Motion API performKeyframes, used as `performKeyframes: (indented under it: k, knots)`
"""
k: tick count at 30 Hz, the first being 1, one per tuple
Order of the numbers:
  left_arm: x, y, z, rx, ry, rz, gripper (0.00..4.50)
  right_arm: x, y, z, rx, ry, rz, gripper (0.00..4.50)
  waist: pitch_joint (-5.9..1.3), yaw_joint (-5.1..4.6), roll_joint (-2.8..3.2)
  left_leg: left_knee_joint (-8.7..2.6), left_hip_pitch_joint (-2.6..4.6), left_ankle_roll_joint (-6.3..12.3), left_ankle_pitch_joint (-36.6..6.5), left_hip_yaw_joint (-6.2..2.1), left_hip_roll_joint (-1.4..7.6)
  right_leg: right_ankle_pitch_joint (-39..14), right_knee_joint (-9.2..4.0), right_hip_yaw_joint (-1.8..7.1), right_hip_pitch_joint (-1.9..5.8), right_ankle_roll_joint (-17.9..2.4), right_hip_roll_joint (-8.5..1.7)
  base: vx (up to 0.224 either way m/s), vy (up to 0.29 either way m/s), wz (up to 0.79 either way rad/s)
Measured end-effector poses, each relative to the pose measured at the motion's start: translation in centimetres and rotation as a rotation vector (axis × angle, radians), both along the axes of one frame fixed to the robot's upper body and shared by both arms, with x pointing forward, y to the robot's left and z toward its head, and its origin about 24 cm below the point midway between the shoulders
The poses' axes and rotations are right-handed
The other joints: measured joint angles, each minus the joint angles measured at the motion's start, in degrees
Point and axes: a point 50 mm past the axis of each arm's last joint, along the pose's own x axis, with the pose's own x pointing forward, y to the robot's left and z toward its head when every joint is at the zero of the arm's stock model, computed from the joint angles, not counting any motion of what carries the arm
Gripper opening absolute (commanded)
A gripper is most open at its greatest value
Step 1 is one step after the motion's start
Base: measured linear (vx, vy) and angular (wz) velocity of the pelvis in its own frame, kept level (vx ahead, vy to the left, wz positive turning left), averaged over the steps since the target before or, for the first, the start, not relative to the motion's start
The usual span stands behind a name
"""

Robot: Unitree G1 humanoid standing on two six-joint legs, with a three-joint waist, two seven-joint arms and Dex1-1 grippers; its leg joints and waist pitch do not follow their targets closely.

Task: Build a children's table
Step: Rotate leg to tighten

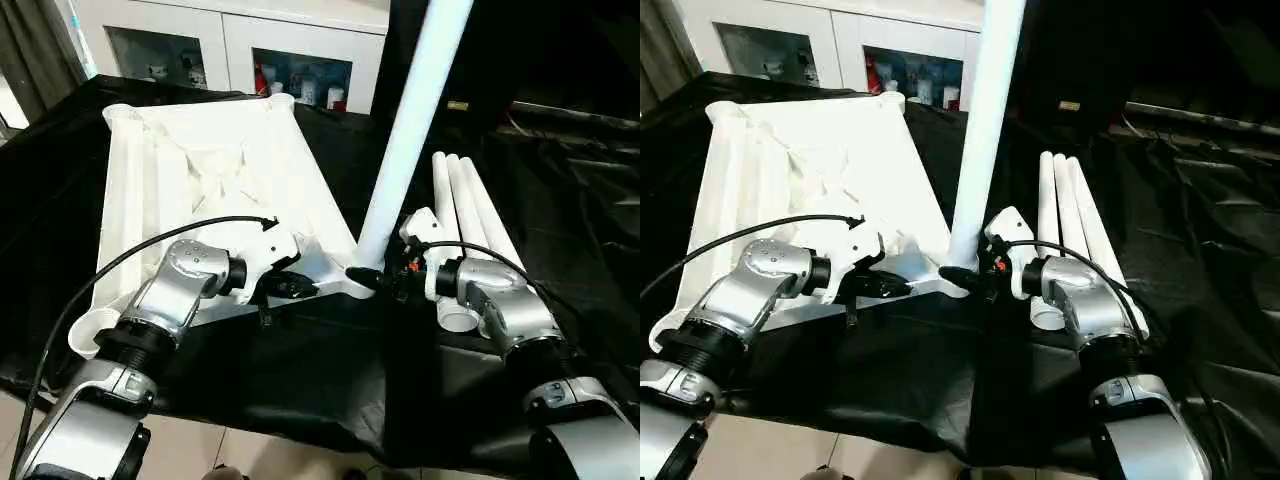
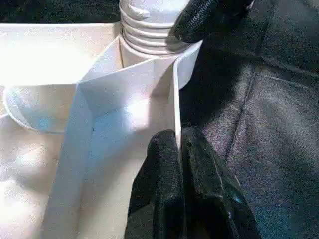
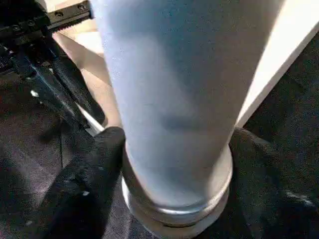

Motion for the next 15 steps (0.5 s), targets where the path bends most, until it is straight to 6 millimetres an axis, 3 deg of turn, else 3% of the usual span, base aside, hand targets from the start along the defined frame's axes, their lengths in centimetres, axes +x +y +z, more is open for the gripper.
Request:
performKeyframes:
  k: [9,15]
  knots:
    - [0.0,-0.1,-0.1,-0.005,-0.003,0.012,0.0,0.0,0.6,-0.2,0.012,0.003,-0.038,2.72,0.0,0.06,0.0,0.03,0.02,0.0,0.0,0.0,0.0,0.0,0.05,0.01,0.03,0.0,0.0,0.0,0.0,0.0]
    - [1.5,-1.8,-0.5,-0.001,-0.027,0.167,0.0,1.3,2.3,-1.2,0.076,0.037,-0.379,2.72,-0.01,-0.77,0.01,0.05,0.15,-0.02,0.0,0.02,-0.03,0.08,0.08,0.09,0.24,0.04,0.01,0.0,0.0,0.0]
